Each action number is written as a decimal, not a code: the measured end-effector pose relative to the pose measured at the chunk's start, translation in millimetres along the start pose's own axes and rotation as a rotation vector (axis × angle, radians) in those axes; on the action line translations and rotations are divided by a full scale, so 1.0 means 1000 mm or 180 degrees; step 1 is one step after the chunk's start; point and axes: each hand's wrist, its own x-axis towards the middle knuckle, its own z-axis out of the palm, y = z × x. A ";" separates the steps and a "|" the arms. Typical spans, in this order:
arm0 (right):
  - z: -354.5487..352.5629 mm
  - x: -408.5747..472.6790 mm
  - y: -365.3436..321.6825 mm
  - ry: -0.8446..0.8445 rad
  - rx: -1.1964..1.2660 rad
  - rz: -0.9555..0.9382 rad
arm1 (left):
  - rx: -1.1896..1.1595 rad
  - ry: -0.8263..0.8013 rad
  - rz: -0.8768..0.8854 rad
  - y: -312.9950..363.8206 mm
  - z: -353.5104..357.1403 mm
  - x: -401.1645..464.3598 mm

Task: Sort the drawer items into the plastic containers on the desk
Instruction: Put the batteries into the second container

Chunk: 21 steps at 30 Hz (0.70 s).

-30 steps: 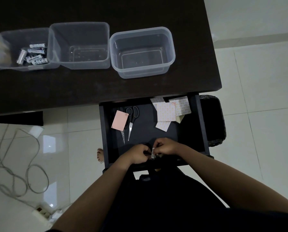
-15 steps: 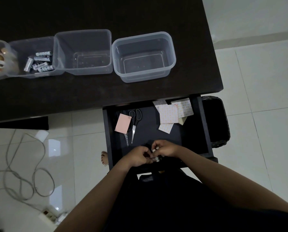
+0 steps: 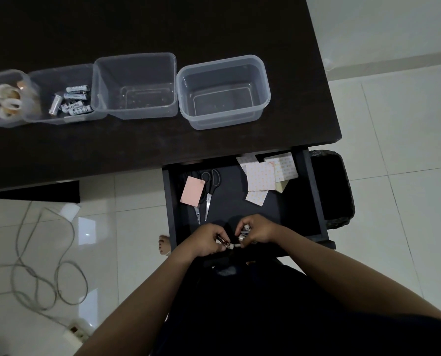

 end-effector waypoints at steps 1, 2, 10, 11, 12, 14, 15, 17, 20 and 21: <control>0.001 -0.001 0.000 0.0048 -0.0015 -0.0007 | 0.0002 0.0005 -0.0012 0.000 -0.001 -0.002; 0.001 -0.001 0.000 0.0095 -0.0033 -0.0014 | -0.0007 0.0017 -0.0017 0.000 -0.001 -0.003; -0.003 -0.013 -0.015 0.0559 0.0566 0.0107 | -0.0388 0.0296 -0.0002 0.002 -0.014 -0.013; -0.004 -0.015 -0.021 0.0631 0.0741 0.0111 | -0.0439 0.0366 0.0044 0.004 -0.020 -0.016; -0.004 -0.017 -0.029 0.0712 0.0869 0.0081 | -0.0476 0.0436 0.0071 0.006 -0.028 -0.018; -0.007 -0.021 -0.049 0.0842 0.0987 -0.0076 | -0.0547 0.0589 0.0132 0.012 -0.046 -0.024; -0.008 -0.021 -0.060 0.0899 0.1009 -0.0202 | -0.0610 0.0673 0.0176 0.015 -0.057 -0.028; -0.009 -0.021 -0.085 0.1036 0.1101 -0.0431 | -0.0770 0.0858 0.0282 0.019 -0.082 -0.038; -0.010 -0.019 -0.128 0.1365 0.1070 -0.0803 | -0.1017 0.1039 0.0453 0.021 -0.124 -0.057; -0.009 -0.017 -0.143 0.1500 0.1014 -0.0930 | -0.1090 0.1066 0.0508 0.020 -0.139 -0.064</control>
